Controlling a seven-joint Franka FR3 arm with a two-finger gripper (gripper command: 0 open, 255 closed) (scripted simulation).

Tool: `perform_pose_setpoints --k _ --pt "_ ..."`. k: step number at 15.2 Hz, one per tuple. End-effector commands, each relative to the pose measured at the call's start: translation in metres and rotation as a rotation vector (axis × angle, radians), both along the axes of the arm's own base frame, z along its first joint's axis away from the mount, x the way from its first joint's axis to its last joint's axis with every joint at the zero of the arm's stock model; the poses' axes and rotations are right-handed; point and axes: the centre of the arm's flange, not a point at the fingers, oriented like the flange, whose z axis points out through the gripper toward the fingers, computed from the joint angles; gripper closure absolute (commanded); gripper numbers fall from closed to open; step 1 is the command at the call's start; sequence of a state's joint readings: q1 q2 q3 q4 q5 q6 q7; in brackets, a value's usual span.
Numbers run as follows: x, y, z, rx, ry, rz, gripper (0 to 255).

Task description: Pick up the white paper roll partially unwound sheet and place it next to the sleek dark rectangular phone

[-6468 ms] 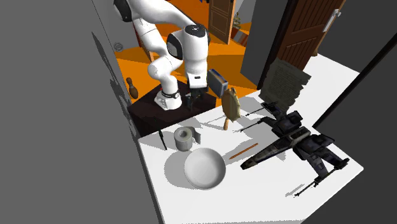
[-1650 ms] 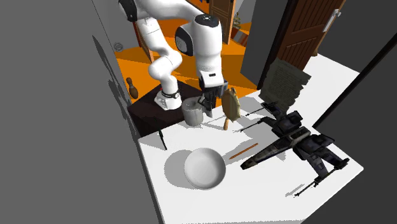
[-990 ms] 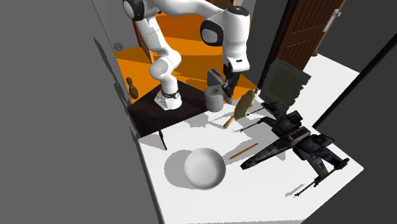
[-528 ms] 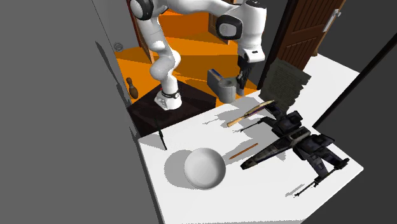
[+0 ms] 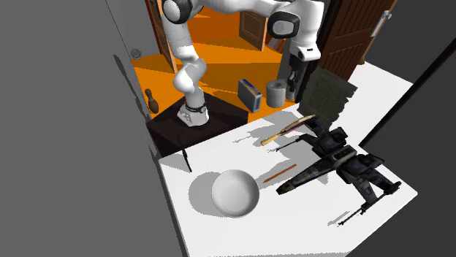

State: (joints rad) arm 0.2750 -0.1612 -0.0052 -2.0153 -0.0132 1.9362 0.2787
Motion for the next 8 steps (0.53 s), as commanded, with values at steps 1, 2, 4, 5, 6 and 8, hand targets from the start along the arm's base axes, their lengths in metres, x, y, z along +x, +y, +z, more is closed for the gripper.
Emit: perform_pose_setpoints --k 1,2,4,5,6,8 --pt "0.008 0.026 -0.001 0.001 -0.001 -0.001 255" --pt "0.011 0.039 -0.001 0.001 -0.001 -0.001 255" --pt "0.018 0.064 -0.001 0.001 -0.001 -0.001 255" --pt "0.021 0.077 -0.001 0.001 -0.001 -0.001 255" --pt "0.024 0.09 -0.001 0.001 -0.001 -0.001 255" --pt "0.031 0.115 -0.001 0.001 -0.001 -0.001 255"
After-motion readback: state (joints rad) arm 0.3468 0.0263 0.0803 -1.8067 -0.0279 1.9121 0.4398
